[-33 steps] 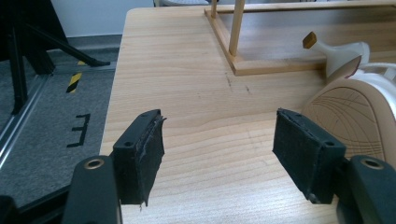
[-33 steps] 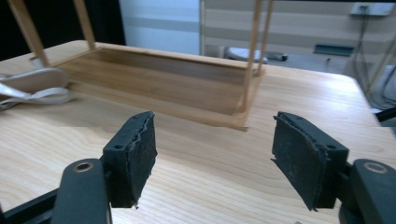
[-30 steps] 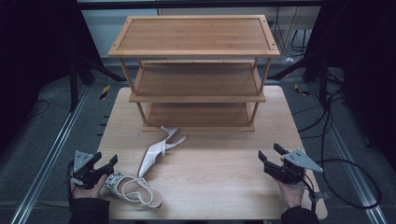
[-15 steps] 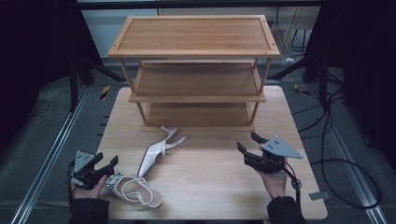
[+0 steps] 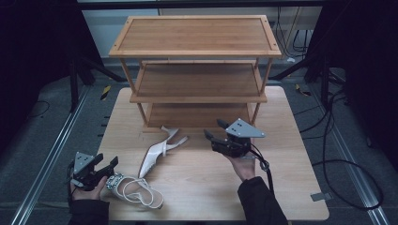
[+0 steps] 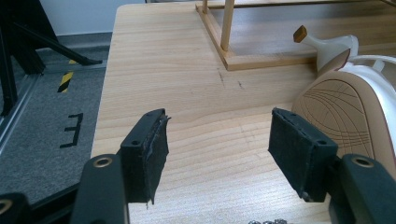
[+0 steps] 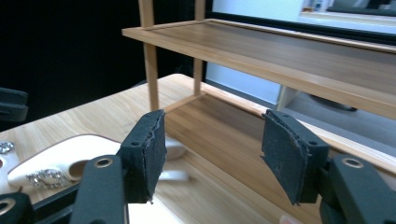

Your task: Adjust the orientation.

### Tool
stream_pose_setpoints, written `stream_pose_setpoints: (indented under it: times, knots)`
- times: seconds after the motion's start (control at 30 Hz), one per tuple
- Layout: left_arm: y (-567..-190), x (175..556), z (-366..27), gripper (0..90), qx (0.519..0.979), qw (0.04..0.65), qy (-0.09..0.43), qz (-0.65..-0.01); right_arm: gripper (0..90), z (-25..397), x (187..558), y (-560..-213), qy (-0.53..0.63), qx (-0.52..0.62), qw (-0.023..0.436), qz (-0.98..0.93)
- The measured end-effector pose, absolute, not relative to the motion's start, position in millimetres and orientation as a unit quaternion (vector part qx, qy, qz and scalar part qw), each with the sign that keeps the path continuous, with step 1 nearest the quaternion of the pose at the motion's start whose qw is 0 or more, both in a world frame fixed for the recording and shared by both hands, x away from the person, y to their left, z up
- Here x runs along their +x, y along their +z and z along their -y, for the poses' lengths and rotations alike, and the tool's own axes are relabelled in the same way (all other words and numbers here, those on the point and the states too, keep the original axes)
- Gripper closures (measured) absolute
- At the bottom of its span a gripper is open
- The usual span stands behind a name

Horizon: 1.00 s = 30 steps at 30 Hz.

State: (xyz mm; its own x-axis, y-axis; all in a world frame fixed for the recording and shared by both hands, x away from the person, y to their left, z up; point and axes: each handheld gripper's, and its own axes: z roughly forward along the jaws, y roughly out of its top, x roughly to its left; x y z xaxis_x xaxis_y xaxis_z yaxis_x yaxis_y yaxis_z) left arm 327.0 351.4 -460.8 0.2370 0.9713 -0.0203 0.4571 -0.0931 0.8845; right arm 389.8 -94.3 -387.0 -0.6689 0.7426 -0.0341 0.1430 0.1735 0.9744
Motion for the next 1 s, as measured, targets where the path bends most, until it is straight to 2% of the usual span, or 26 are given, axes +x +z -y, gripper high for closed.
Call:
stream_pose_setpoints:
  times: [0.47,1.0]
  knots:
    - [-460.6,326.6,-352.5,37.9,0.670,0.414,0.309,-0.533,42.7,29.7,417.4,-420.0,0.539,0.293,0.212,-0.761]
    - [-460.6,326.8,-352.5,38.1,0.672,0.415,0.308,-0.530,44.1,-12.7,424.8,-464.5,0.478,0.269,0.189,-0.814]
